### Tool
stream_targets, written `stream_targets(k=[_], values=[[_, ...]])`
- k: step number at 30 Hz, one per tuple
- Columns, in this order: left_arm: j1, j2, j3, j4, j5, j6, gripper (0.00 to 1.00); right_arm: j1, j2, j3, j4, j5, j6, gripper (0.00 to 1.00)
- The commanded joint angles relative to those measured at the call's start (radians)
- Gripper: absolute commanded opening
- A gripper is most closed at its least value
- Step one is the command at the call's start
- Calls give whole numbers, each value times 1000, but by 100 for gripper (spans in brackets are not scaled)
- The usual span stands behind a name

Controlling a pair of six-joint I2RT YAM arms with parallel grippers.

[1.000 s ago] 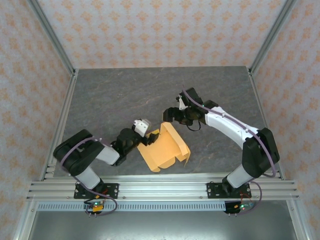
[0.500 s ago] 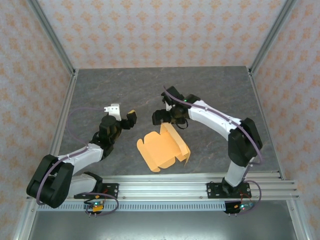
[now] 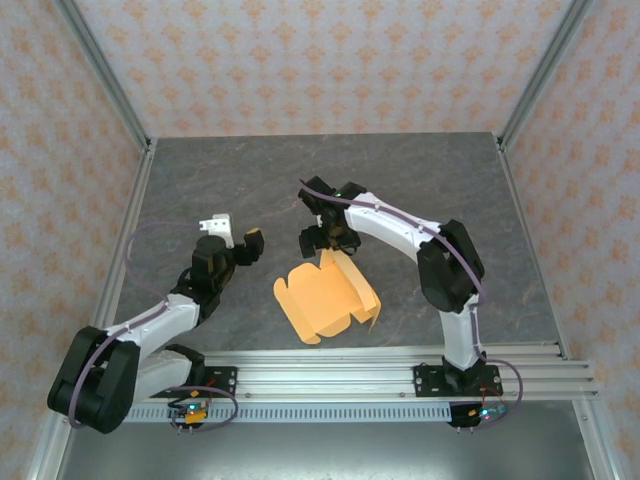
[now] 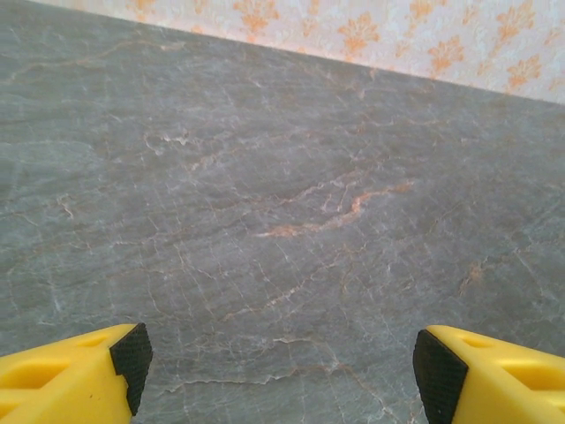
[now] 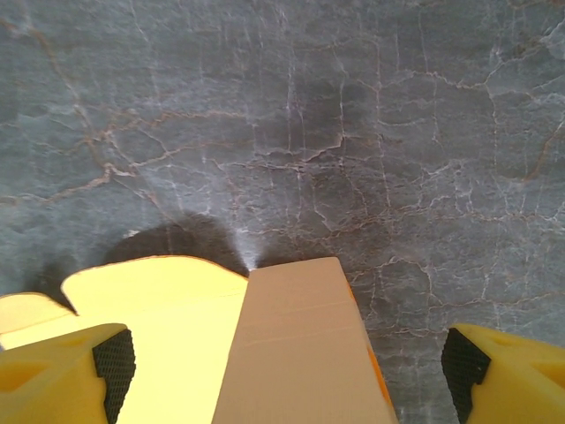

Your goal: Fold the paper box

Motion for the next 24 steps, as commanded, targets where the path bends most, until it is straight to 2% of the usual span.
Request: stream_targets(k=[1, 8, 12, 15, 24], values=[[35, -21, -27, -9, 3, -20, 82, 1, 41, 48, -64, 11, -43, 91], [63, -26, -21, -32, 12, -39, 82, 13, 105, 85, -104, 21, -92, 84], [68, -41, -28, -35, 8, -41, 82, 13, 144, 111, -129, 55, -122, 77], [72, -55, -30, -41, 8, -43, 82, 13, 171, 126, -143, 37, -142, 67], [82, -94, -48, -48, -12, -52, 82, 13, 199, 123, -159, 46, -190, 54]])
